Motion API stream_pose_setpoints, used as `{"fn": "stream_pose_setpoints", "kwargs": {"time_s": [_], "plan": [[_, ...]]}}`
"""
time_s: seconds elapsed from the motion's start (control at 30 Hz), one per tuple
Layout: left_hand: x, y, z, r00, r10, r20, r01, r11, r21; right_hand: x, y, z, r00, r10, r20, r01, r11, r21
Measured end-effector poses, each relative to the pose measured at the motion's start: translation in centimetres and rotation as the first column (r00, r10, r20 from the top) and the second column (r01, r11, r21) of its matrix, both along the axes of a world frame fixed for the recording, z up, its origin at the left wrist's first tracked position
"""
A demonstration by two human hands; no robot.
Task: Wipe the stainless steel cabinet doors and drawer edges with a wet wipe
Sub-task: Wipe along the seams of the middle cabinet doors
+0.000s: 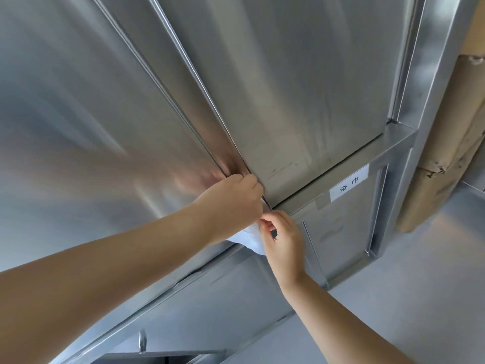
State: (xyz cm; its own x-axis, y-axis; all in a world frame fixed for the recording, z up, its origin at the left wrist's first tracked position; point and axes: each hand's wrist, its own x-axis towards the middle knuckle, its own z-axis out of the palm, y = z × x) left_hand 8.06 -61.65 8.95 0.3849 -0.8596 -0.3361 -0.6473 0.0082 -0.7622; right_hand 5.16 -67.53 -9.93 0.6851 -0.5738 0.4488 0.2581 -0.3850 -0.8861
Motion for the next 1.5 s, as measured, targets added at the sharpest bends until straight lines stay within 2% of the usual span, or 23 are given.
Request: {"fn": "stream_pose_setpoints", "kwargs": {"time_s": [0.13,0.27,0.47,0.73,0.87,1.1,1.2,1.3,1.37,1.5], "plan": [[-0.1,0.3,0.2,0.990,-0.137,-0.033,0.134,0.987,-0.091,-0.6,-1.9,1.0,0.996,-0.046,0.079,0.051,0.997,-0.066],[-0.7,0.3,1.0,0.983,-0.180,-0.043,0.155,0.927,-0.341,-1.8,-5.7,3.0,0.977,-0.083,0.197,0.123,0.973,-0.196],[-1.7,-3.7,2.0,0.964,-0.266,-0.010,0.187,0.702,-0.687,-2.9,-14.5,8.2,0.931,-0.081,0.355,0.223,0.897,-0.382],[-2.1,-14.8,2.0,0.982,-0.182,-0.047,0.016,0.332,-0.943,-1.9,-28.9,15.4,0.877,0.119,0.465,0.223,0.757,-0.615],[-1.9,-22.5,1.3,0.979,-0.172,-0.112,-0.107,0.036,-0.994,0.2,-37.0,19.3,0.862,0.245,0.444,0.234,0.585,-0.776],[-0.5,-31.0,0.4,0.967,-0.056,-0.248,-0.253,-0.305,-0.918,5.0,-43.0,26.2,0.823,0.501,0.268,0.204,0.179,-0.962],[0.6,-32.2,0.6,0.969,0.013,-0.245,-0.219,-0.403,-0.888,6.7,-42.7,28.7,0.779,0.595,0.196,0.222,0.031,-0.975],[1.3,-33.2,0.7,0.951,0.074,-0.300,-0.234,-0.463,-0.855,8.0,-41.9,30.4,0.759,0.640,0.119,0.251,-0.118,-0.961],[1.6,-34.1,0.5,0.933,0.102,-0.346,-0.259,-0.478,-0.839,8.6,-41.4,31.3,0.791,0.609,0.064,0.235,-0.206,-0.950],[1.8,-36.5,0.1,0.905,0.061,-0.421,-0.338,-0.499,-0.798,8.6,-41.1,32.1,0.899,0.436,-0.022,0.168,-0.391,-0.905]]}}
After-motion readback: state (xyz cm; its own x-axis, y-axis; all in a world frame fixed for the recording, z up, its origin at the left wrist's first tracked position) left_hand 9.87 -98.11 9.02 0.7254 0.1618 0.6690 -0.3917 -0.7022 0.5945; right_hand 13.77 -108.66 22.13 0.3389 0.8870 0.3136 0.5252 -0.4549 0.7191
